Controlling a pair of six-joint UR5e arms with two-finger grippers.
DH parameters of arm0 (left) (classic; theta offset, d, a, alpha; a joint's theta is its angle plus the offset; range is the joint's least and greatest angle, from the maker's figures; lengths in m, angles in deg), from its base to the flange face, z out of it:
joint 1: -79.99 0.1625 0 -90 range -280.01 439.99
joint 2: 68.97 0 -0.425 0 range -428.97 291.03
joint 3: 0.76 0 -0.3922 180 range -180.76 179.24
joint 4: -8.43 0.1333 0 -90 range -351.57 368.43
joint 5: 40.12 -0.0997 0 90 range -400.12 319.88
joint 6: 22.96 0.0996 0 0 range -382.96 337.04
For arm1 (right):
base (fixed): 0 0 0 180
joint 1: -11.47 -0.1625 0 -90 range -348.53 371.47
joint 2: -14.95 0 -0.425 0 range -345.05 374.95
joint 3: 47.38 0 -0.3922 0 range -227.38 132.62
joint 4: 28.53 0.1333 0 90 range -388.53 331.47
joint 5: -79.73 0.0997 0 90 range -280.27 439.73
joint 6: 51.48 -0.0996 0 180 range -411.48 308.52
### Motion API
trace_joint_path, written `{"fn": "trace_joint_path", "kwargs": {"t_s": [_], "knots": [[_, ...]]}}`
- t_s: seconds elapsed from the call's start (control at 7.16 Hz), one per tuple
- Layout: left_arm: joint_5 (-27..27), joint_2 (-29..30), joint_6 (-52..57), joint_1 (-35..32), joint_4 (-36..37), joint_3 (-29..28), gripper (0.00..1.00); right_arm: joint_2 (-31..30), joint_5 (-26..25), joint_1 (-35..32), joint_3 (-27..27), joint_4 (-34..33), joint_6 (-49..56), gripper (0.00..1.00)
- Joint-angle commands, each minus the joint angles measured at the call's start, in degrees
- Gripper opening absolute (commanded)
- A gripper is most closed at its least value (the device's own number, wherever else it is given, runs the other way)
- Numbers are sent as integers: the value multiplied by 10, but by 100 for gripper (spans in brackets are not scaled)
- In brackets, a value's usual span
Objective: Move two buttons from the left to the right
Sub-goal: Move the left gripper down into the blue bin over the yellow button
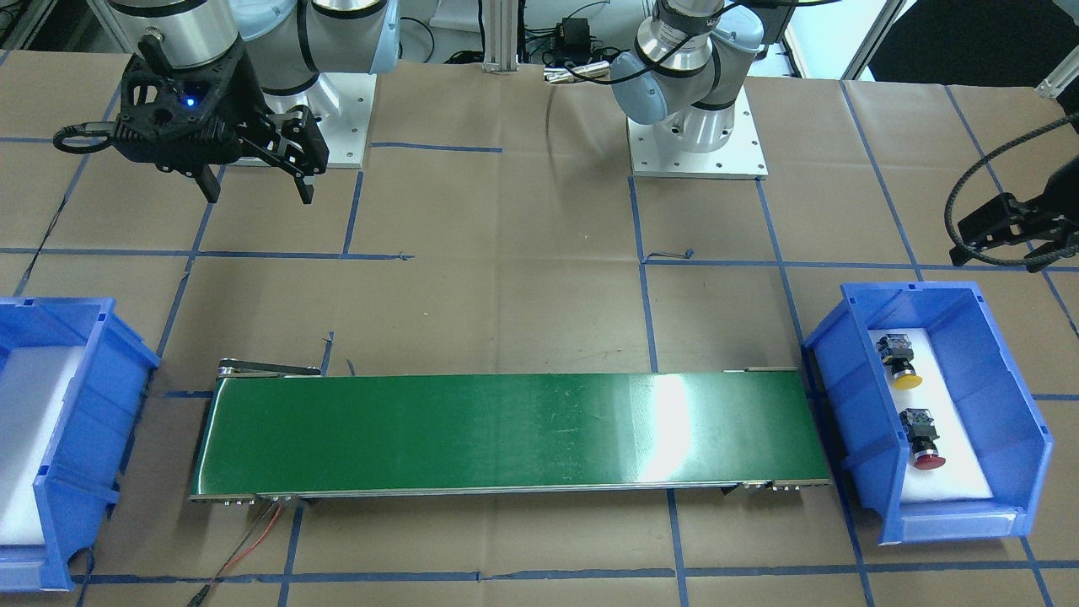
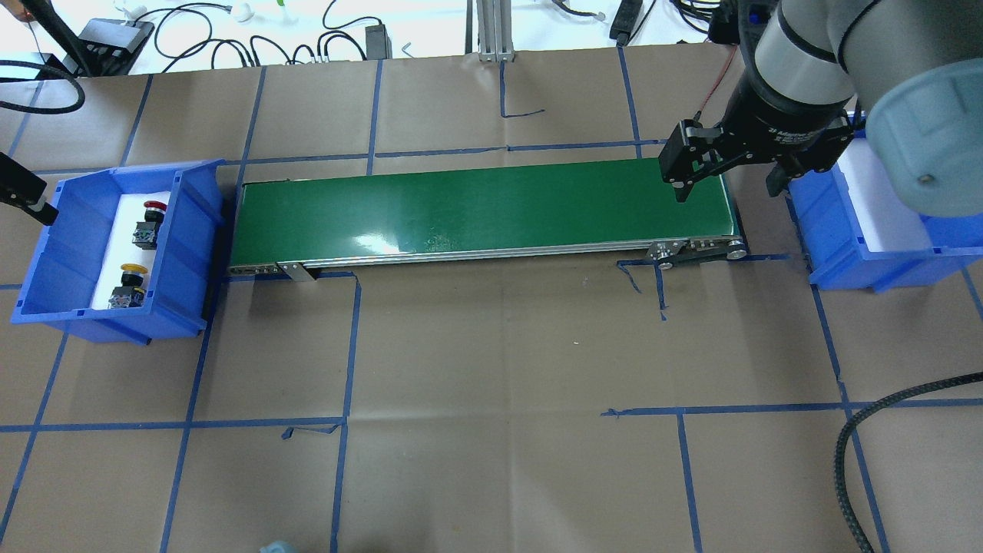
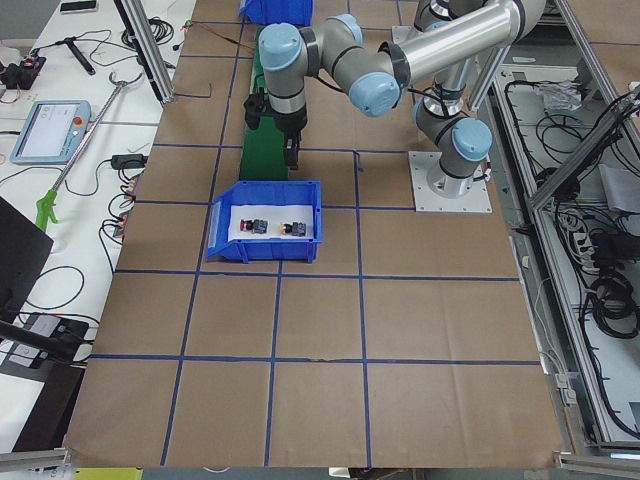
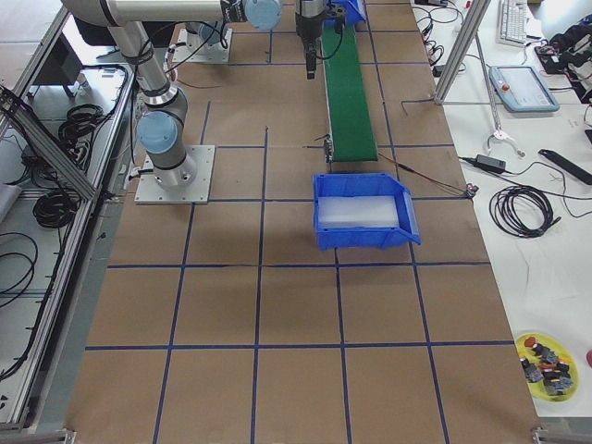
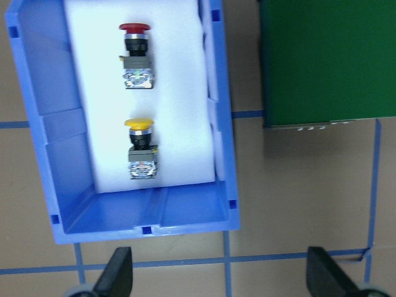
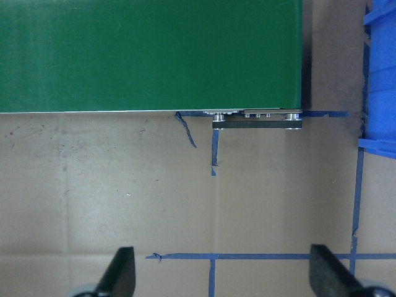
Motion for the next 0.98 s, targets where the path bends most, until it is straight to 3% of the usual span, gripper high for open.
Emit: {"fn": "trace_joint_path", "kwargs": {"t_s": [0.0,0.56,0.84], "knots": [[2,17,13,13,46,30,100,0,0,0,0,0,0,100],[6,38,-5,11,260,169,100,0,0,0,0,0,-1,100],[7,71,-5,10,301,180,100,0,0,0,0,0,-1,100]]}}
